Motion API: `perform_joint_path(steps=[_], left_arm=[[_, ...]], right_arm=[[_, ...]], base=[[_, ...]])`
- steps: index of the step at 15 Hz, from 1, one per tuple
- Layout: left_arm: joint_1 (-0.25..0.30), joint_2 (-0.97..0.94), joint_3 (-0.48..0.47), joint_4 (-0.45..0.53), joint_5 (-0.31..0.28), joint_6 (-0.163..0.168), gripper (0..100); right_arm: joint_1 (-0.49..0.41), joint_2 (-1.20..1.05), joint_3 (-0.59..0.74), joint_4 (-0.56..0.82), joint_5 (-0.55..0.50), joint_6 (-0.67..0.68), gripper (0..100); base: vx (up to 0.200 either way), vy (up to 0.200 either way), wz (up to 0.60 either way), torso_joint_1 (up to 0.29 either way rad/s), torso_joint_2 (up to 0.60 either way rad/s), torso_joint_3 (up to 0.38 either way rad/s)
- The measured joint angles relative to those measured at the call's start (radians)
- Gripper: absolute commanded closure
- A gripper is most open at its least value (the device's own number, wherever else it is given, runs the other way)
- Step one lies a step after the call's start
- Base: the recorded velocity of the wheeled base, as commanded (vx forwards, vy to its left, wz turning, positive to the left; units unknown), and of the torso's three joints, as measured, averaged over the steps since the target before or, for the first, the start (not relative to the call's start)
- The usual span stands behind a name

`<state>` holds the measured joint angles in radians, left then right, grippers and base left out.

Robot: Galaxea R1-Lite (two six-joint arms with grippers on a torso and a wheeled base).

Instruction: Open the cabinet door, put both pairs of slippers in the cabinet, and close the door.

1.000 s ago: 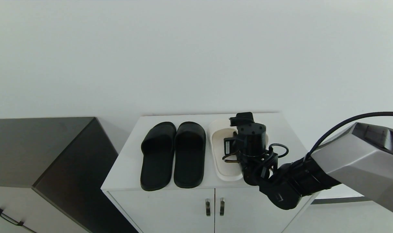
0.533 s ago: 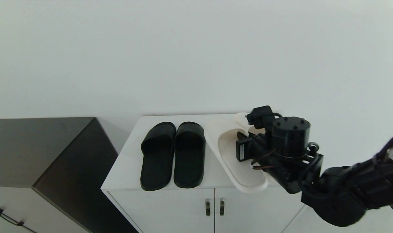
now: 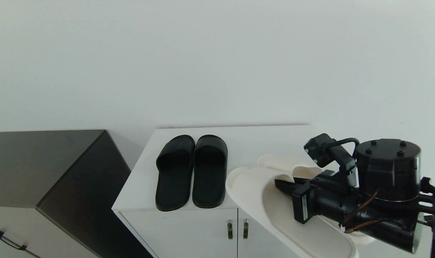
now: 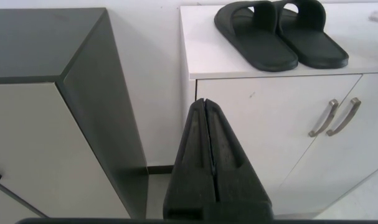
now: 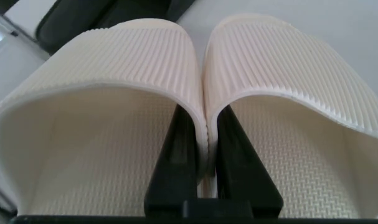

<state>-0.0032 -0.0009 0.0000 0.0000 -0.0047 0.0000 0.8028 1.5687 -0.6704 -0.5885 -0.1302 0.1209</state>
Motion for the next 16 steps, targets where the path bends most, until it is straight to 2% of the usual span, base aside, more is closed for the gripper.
perform_joint_path(steps=[3,11,16], left_arm=[[0.0,0.0,0.0,0.0,0.0,-0.001,100],[0.0,0.0,0.0,0.0,0.0,-0.001,100],[0.0,0.0,0.0,0.0,0.0,-0.001,100]], right_arm=[[0.01,-0.059,-0.022,0.047,0.013,0.009,100],[0.011,-0.086,-0.012,0.05,0.012,0.002,100],[0.018,-0.088,-0.006,0.05,0.012,-0.004,100]], base=[[0.0,0.0,0.0,0.0,0.0,0.0],[-0.2,0.0,0.0,0.0,0.0,0.002],[0.0,0.0,0.0,0.0,0.0,0.0]])
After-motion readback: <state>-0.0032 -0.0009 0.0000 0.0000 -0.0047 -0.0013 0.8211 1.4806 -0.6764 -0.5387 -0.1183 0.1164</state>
